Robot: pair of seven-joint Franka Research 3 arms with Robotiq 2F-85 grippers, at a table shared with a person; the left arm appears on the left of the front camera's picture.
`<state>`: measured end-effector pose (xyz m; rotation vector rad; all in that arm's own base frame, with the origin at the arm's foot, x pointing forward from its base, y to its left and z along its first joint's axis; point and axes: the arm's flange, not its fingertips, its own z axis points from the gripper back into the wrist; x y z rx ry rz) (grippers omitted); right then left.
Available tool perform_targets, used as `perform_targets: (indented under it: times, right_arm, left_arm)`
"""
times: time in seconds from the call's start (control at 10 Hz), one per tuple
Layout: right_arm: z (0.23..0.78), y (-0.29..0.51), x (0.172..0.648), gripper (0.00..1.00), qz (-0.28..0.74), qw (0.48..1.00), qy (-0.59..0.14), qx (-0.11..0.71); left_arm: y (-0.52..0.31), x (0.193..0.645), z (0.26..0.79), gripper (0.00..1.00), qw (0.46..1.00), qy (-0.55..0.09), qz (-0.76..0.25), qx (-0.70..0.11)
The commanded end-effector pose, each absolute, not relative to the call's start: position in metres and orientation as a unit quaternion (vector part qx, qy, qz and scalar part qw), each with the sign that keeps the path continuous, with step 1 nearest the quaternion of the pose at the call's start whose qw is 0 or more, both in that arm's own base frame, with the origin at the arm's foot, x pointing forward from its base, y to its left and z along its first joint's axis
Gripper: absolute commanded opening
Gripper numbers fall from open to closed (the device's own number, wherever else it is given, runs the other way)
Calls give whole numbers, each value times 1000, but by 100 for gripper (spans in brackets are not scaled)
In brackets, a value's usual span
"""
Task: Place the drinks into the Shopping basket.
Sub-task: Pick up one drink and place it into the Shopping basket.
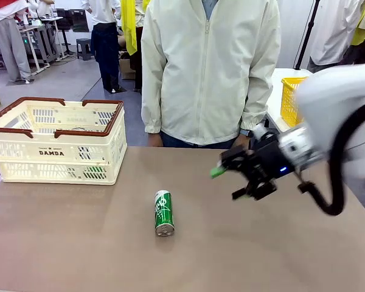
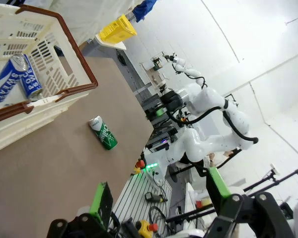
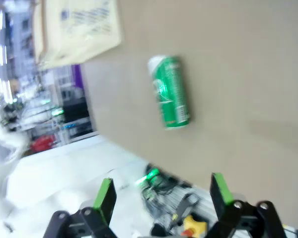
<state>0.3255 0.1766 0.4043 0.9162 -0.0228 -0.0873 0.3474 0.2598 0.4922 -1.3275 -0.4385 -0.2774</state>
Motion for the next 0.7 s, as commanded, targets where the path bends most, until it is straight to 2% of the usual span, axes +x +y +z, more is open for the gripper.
perform_targets:
  times: [0.0,0.3,0.4,0.5,0.6]
  right_arm:
    - [412,78,290,100,-34,816,18,576]
    - [408,-7,269,100,-72,705,-35,705]
    - [404,22,279,100,-292,783,-53,547]
    - [452,3,327,100,-53,741,-20,669]
    - [452,3,327,100,-53,741,-20,669]
  left_arm:
    - [258,348,497,100,753,-204,-122,-614]
    - [258,348,497,100,753,-204,-122,-614]
    - [258,348,497,100,753,-204,-122,-614]
    - [258,348,497,100,753,-204,-122,-614]
    - [258,348,497,100,753,-204,-122,-614]
